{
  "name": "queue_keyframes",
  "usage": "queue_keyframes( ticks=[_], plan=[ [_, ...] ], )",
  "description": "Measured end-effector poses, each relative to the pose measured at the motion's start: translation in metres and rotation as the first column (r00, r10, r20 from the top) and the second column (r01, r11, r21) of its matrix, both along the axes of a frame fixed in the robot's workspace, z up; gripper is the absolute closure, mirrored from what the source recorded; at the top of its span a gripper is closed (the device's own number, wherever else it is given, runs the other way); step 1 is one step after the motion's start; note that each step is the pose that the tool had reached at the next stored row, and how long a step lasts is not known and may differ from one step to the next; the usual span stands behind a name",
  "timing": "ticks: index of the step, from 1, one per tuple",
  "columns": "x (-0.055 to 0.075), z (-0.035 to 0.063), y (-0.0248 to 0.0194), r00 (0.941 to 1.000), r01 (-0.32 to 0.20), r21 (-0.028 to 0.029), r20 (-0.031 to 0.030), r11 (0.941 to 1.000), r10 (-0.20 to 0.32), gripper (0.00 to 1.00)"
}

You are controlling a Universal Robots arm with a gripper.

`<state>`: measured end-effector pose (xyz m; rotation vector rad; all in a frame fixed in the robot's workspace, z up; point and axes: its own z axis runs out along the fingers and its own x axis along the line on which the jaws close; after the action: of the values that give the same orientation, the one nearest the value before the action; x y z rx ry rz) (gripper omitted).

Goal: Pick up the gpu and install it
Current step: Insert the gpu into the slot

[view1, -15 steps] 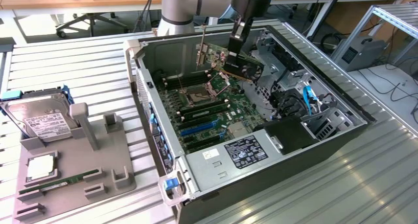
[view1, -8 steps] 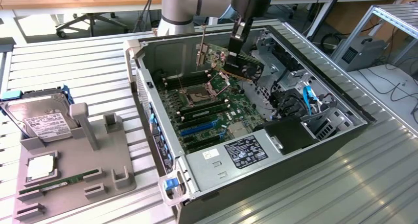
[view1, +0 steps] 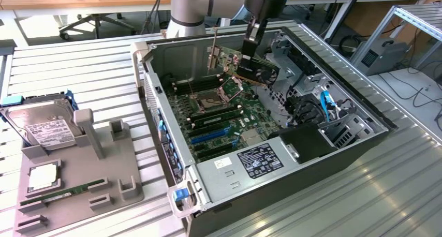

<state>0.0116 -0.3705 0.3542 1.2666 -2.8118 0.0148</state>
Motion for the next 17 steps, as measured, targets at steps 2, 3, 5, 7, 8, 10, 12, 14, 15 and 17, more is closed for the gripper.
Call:
queue_keyframes(
  ticks=[2,3,5,7,8,10,12,14,15,17],
  plan=[
    [0.0,0.0,0.0,1.0,-0.003,0.0,0.0,1.0,0.003,0.73],
    [0.0,0.0,0.0,1.0,-0.004,0.0,0.0,1.0,0.004,0.73],
    [0.0,0.0,0.0,1.0,-0.007,0.0,0.0,1.0,0.007,0.73],
    [0.0,0.0,0.0,1.0,-0.01,0.0001,0.0,1.0,0.01,0.73],
    [0.0,0.0,0.0,0.9999,-0.011,0.0,0.0,0.9999,0.011,0.73],
    [0.0,0.0,0.0,0.9999,-0.014,0.0,0.0,0.9999,0.014,0.73],
    [0.0,0.0,0.0,0.9999,-0.017,0.0001,0.0,0.9999,0.017,0.73],
    [0.0,0.0,0.0,0.9998,-0.021,0.0,0.0,0.9998,0.021,0.73],
    [0.0,0.0,0.0,0.9997,-0.023,0.0,0.0,0.9997,0.023,0.73],
    [0.0,0.0,0.0,0.9997,-0.025,0.0,0.0,0.9997,0.025,0.73]
  ],
)
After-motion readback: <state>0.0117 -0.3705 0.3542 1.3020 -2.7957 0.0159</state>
